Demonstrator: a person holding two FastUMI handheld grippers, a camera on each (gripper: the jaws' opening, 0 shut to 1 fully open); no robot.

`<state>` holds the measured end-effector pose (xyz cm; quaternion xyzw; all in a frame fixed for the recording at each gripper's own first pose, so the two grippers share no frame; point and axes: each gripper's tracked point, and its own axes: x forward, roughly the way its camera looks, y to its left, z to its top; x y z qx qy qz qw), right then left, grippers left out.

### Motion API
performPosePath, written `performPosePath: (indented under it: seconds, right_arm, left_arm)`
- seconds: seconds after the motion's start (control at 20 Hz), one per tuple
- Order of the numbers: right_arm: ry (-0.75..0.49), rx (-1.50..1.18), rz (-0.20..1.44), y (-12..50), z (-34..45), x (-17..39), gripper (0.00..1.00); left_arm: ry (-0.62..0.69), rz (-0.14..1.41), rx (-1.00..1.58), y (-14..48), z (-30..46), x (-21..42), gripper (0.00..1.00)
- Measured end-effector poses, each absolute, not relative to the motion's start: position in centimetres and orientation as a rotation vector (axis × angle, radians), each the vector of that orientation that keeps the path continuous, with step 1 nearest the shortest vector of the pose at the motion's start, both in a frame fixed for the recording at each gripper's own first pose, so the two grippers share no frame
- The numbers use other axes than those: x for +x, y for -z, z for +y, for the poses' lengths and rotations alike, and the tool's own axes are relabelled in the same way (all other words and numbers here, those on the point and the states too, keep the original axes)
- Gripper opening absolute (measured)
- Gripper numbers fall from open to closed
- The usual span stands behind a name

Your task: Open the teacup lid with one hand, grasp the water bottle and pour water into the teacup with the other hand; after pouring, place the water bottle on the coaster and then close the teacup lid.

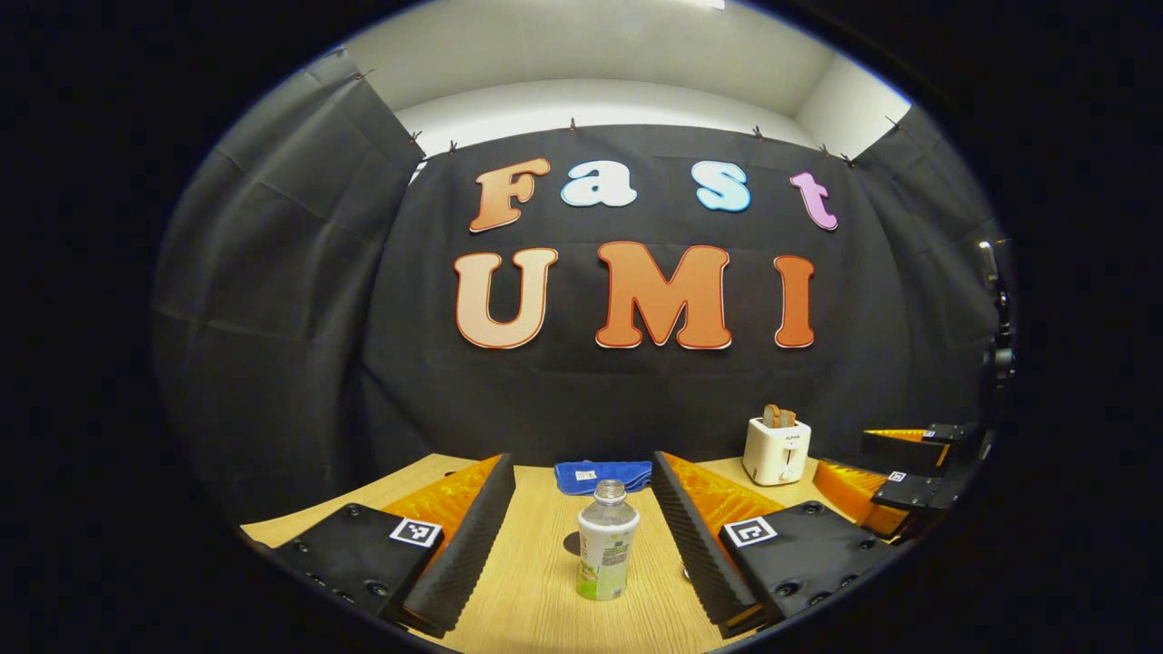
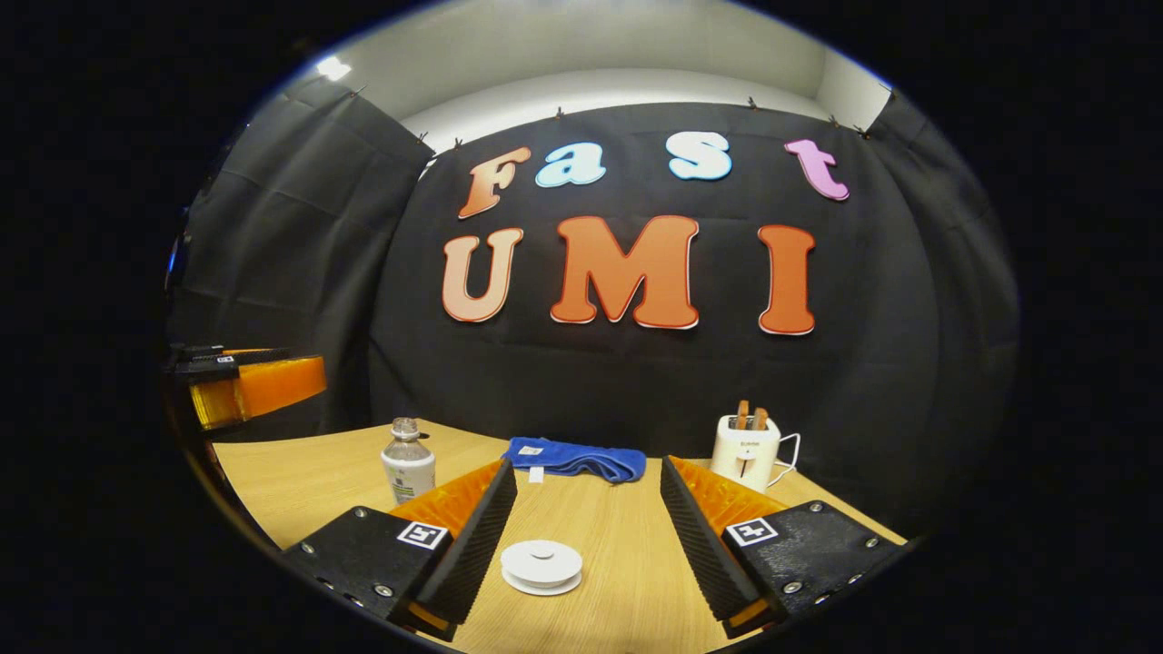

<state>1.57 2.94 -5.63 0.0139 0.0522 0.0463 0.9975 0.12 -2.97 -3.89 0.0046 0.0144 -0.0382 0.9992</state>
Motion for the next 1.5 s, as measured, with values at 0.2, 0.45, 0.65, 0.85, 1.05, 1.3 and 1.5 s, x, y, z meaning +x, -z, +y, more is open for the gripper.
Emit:
performPosePath:
  seconds: [0.2, 0.45, 0.65, 0.85, 1.05, 1.3, 1.5]
  right_arm:
    - [-0.132, 0.005, 0.169, 9.1, 5.0, 3.5, 0.88]
    - [-0.139, 0.016, 0.325, 16.6, 5.9, 5.8, 0.70]
    - [-0.161, 0.001, 0.393, 18.8, 6.8, 6.3, 0.60]
    - [-0.183, -0.018, 0.456, 20.6, 7.7, 6.4, 0.45]
    - [-0.179, 0.019, 0.475, 20.9, 8.0, 6.8, 0.29]
    - [-0.206, 0.019, 0.484, 20.8, 7.8, 6.8, 0.22]
    - [-0.220, 0.101, 0.490, 20.4, 7.7, 6.5, 0.21]
  left_arm:
    - [0.077, 0.042, 0.015, 5.0, -2.9, 0.5, 0.96]
    - [0.035, 0.044, 0.037, 5.4, -1.8, 0.7, 0.96]
    - [0.049, 0.054, 0.033, 6.4, -2.0, 1.0, 0.96]
    - [0.043, 0.077, 0.027, 7.2, -1.5, 1.3, 0.96]
    - [0.039, 0.086, 0.033, 7.6, -1.3, 1.4, 0.97]
    - [0.077, 0.128, -0.001, 9.1, -2.3, 1.7, 0.97]
    - [0.125, 0.183, -0.003, 11.2, -3.7, 2.0, 0.96]
